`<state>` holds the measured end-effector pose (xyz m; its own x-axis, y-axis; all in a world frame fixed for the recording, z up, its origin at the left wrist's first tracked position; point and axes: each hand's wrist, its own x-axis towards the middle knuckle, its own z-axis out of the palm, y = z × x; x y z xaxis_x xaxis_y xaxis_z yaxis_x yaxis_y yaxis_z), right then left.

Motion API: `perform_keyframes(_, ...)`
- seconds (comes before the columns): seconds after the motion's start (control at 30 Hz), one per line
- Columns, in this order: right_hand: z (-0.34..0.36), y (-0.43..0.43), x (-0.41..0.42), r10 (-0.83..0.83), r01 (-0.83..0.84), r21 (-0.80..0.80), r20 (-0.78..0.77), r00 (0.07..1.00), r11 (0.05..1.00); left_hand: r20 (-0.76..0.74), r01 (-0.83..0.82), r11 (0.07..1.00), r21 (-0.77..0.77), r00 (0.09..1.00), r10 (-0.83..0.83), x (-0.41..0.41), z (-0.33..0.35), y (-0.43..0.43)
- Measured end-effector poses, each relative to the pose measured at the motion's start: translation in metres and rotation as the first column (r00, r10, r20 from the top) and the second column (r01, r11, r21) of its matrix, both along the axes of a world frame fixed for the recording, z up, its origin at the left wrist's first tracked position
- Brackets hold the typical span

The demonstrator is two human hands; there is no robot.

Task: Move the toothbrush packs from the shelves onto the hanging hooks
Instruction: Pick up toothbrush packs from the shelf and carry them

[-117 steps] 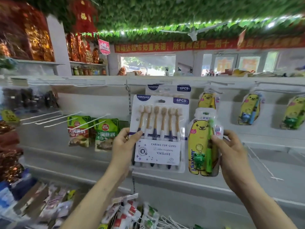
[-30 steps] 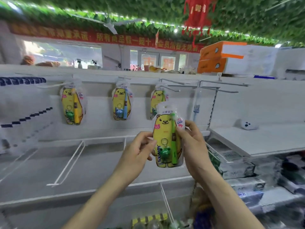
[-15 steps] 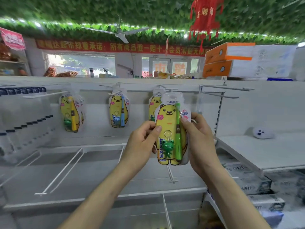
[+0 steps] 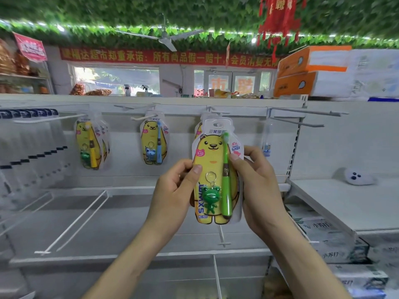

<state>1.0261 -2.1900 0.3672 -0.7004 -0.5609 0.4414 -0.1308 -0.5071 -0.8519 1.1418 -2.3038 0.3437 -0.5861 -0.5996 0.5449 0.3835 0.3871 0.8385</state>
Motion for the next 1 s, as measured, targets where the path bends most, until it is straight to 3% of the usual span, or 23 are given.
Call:
perform_keyframes(0.27, -0.007, -0.028, -0.024, -0.066, 0.067, 0.038, -0.028, 0.997, 0.997, 0.05, -0.001, 0.998, -0.059, 0.999, 0.004, -0.026, -0.004, -0.033)
perform_keyframes(0.73, -0.003, -0.134, -0.13, -0.292, 0.329, 0.243, -0.174, 0.94, 0.913, 0.271, -0.193, 0.903, -0.383, 0.911, 0.31, -0.131, 0.003, -0.15)
perform_keyframes(1.0, -0.01, -0.161, -0.149, -0.306, 0.34, 0.249, -0.168, 0.937, 0.907, 0.319, -0.173, 0.895, -0.411, 0.892, 0.319, -0.149, 0.005, -0.18)
